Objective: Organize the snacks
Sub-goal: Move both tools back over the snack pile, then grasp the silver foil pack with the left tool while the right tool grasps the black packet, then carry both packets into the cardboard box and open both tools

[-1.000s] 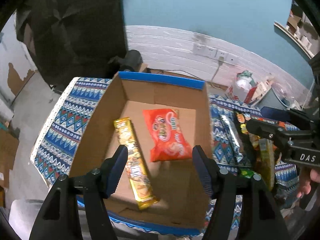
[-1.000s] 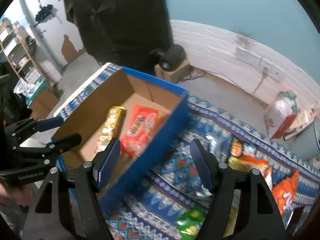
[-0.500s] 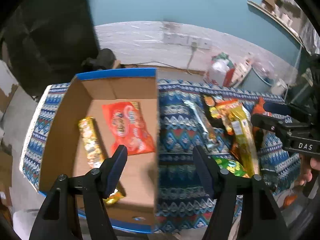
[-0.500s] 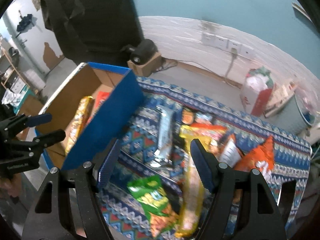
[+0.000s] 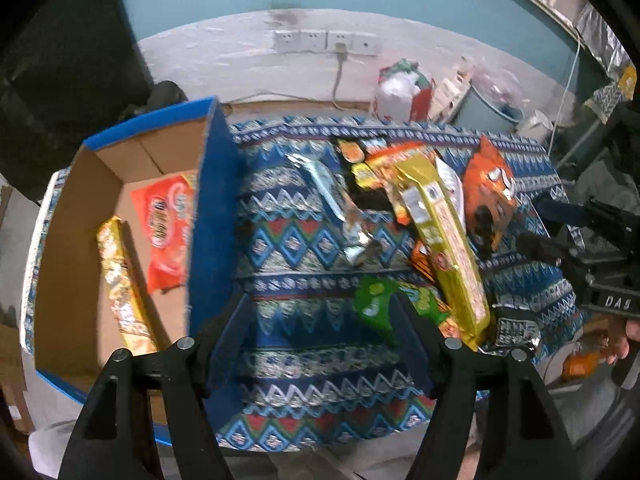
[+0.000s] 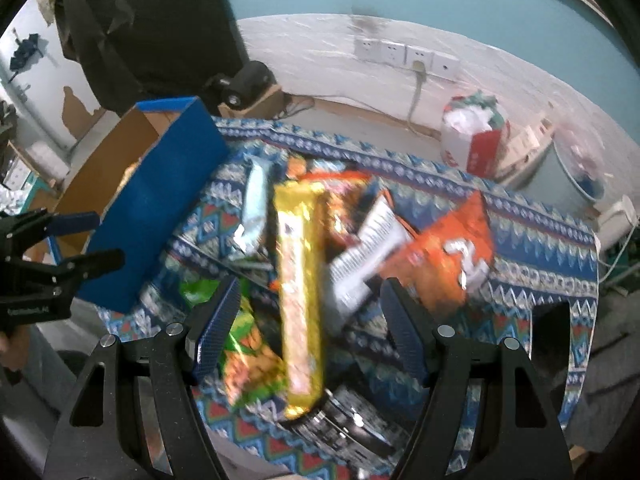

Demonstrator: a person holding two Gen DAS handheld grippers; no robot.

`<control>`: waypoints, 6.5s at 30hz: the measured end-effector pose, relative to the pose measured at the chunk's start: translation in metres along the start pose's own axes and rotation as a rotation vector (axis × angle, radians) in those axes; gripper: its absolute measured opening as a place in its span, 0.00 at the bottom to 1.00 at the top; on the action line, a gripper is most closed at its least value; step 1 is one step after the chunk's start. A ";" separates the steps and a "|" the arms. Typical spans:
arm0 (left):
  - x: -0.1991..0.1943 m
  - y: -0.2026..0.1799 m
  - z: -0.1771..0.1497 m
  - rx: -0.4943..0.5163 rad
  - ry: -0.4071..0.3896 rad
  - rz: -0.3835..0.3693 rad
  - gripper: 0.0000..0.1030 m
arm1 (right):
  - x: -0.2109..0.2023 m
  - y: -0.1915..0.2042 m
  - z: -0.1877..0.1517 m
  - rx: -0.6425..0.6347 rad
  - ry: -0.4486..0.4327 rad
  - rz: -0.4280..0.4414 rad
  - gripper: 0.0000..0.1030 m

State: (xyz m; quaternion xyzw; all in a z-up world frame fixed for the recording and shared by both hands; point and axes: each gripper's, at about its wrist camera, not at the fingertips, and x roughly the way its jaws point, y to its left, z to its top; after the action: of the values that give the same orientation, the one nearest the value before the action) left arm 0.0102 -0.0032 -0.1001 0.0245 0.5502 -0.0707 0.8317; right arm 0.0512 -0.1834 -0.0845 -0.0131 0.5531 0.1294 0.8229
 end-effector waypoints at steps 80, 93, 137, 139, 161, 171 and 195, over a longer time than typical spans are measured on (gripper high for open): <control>0.104 0.002 0.043 -0.351 0.164 -0.020 0.81 | 0.005 -0.085 -0.036 0.175 0.029 -0.028 0.64; 0.156 -0.013 0.073 -0.212 0.178 0.106 0.80 | 0.012 -0.098 -0.016 0.207 -0.023 -0.008 0.64; 0.027 -0.005 0.069 -0.010 -0.210 0.165 0.26 | -0.013 -0.038 0.040 0.087 -0.206 -0.025 0.64; 0.019 -0.003 0.067 -0.008 -0.224 0.164 0.26 | -0.014 -0.032 0.043 0.079 -0.213 -0.020 0.64; -0.054 0.052 0.042 -0.062 -0.350 0.190 0.26 | -0.027 0.055 0.094 -0.016 -0.299 0.097 0.64; -0.062 0.093 0.029 -0.133 -0.347 0.201 0.26 | -0.012 0.098 0.119 -0.060 -0.290 0.143 0.64; -0.026 0.199 0.003 -0.335 -0.218 0.245 0.26 | 0.059 0.205 0.148 -0.171 -0.165 0.246 0.64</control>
State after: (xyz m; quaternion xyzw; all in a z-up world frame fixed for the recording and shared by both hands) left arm 0.0314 0.1952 -0.0822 -0.0551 0.4539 0.1211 0.8810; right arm 0.1594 0.0505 -0.0561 -0.0046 0.4681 0.2766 0.8393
